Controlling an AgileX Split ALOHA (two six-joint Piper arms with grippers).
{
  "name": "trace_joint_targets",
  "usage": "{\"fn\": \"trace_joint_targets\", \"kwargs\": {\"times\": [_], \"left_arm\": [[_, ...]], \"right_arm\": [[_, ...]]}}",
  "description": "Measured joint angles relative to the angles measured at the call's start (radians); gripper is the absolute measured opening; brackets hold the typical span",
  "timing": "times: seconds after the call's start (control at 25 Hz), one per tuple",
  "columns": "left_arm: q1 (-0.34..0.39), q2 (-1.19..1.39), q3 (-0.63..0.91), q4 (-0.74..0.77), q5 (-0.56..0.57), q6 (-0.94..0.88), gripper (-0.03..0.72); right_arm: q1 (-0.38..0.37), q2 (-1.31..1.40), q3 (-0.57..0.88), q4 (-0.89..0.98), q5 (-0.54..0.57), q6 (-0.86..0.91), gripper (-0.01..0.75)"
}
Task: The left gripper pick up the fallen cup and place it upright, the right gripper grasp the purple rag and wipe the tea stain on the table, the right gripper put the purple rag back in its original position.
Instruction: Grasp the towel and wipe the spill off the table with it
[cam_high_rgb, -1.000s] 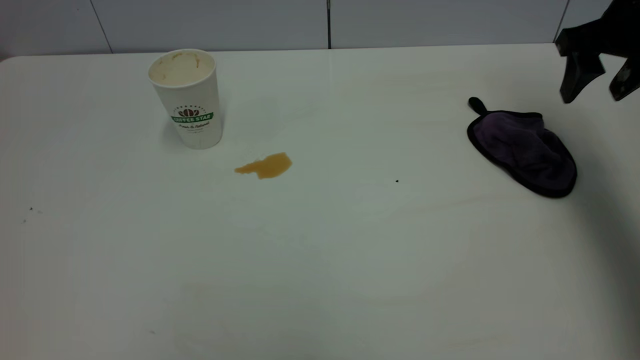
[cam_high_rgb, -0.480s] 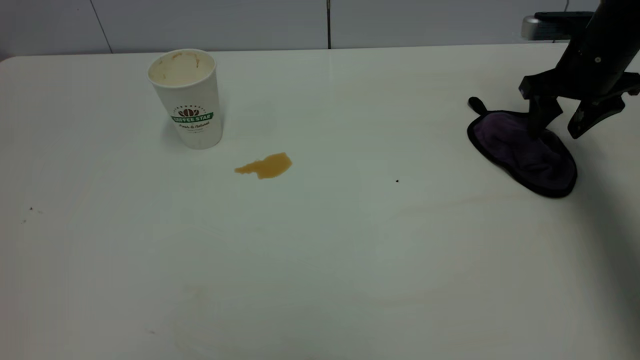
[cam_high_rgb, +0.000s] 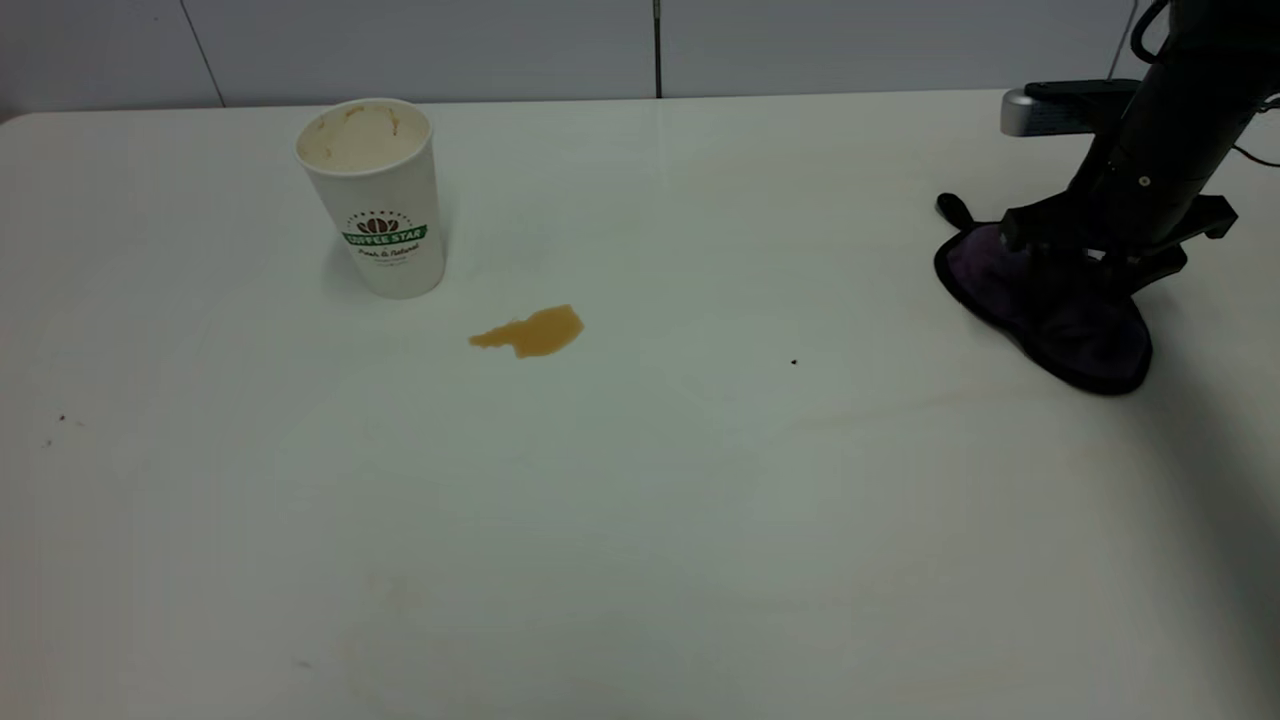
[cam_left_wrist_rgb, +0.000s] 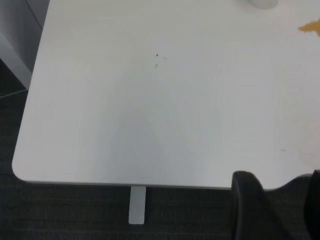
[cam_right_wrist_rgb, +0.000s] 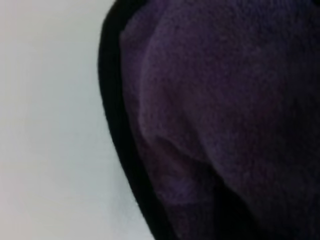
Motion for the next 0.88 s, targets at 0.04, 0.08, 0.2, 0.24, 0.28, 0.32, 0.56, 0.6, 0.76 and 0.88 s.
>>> {"fn": "trace_joint_targets", "kwargs": {"times": [0.04, 0.08, 0.2, 0.24, 0.28, 0.32, 0.56, 0.6, 0.76, 0.88], "left_arm": [[0.0, -0.001, 0.0, 0.0, 0.0, 0.0, 0.307], [0.0, -0.001, 0.0, 0.0, 0.0, 0.0, 0.307], [0.0, -0.001, 0.0, 0.0, 0.0, 0.0, 0.307], [0.0, -0.001, 0.0, 0.0, 0.0, 0.0, 0.307], [0.0, -0.001, 0.0, 0.0, 0.0, 0.0, 0.307], [0.0, -0.001, 0.0, 0.0, 0.0, 0.0, 0.307], [0.0, -0.001, 0.0, 0.0, 0.0, 0.0, 0.307], [0.0, -0.001, 0.0, 0.0, 0.0, 0.0, 0.307], [0.0, -0.001, 0.0, 0.0, 0.0, 0.0, 0.307], [0.0, -0.001, 0.0, 0.0, 0.0, 0.0, 0.307]], "right_arm": [[0.004, 0.001, 0.0, 0.004, 0.0, 0.0, 0.296], [0.014, 0.001, -0.001, 0.007, 0.0, -0.006, 0.203], [0.072, 0.004, -0.015, 0.032, -0.004, -0.032, 0.083], [0.102, 0.008, -0.027, 0.037, -0.004, -0.038, 0.083], [0.137, 0.013, -0.043, 0.043, -0.001, -0.041, 0.083], [0.174, 0.022, -0.061, 0.049, 0.004, -0.041, 0.083], [0.357, 0.103, -0.293, 0.057, 0.091, -0.007, 0.083], [0.374, 0.128, -0.333, 0.058, 0.108, 0.005, 0.083], [0.412, 0.23, -0.516, 0.081, 0.191, 0.032, 0.083], [0.427, 0.293, -0.65, 0.102, 0.223, 0.048, 0.083]]}}
